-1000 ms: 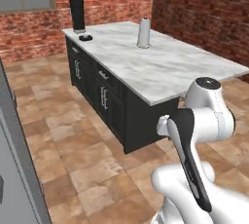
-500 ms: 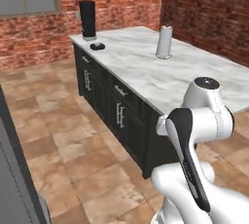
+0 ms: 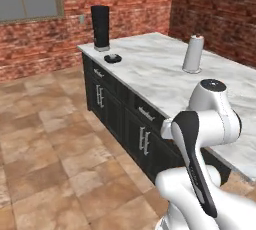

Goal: Grab the lime and garlic from the fridge, place them in the blender, close the lid, and turn on the blender to create a marinade.

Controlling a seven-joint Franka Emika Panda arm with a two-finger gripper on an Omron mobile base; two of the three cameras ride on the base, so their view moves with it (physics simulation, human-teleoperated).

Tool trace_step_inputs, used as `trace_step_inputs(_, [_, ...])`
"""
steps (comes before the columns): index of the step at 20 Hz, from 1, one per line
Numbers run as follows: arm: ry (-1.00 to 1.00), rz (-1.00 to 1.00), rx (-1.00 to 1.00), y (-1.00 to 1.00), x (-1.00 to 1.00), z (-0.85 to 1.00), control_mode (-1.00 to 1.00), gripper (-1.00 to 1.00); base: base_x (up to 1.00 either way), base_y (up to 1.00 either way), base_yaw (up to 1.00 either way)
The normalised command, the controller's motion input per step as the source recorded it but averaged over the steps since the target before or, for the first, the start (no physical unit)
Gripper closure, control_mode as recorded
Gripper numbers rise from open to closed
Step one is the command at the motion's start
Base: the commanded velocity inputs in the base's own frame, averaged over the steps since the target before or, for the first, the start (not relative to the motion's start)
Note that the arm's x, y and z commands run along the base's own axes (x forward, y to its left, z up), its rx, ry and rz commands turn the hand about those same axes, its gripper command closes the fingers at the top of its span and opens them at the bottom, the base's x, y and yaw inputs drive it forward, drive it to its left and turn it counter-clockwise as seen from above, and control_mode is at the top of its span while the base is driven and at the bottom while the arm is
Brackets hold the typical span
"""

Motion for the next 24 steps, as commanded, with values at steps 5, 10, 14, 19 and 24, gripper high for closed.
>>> trace_step_inputs(5, [0.0, 0.0, 0.0, 0.0, 0.0, 0.0, 1.0, 1.0, 1.0, 0.8, -0.28])
trace_step_inputs(10, [0.0, 0.0, 0.0, 0.0, 0.0, 0.0, 1.0, 1.0, 1.0, 0.93, -0.35])
trace_step_inputs(14, [0.0, 0.0, 0.0, 0.0, 0.0, 0.0, 1.0, 1.0, 1.0, 1.0, -0.39])
trace_step_inputs(19, [0.0, 0.0, 0.0, 0.0, 0.0, 0.0, 1.0, 1.0, 0.95, 1.0, -0.41])
trace_step_inputs(24, [0.0, 0.0, 0.0, 0.0, 0.0, 0.0, 1.0, 1.0, 0.69, 1.0, -0.4])
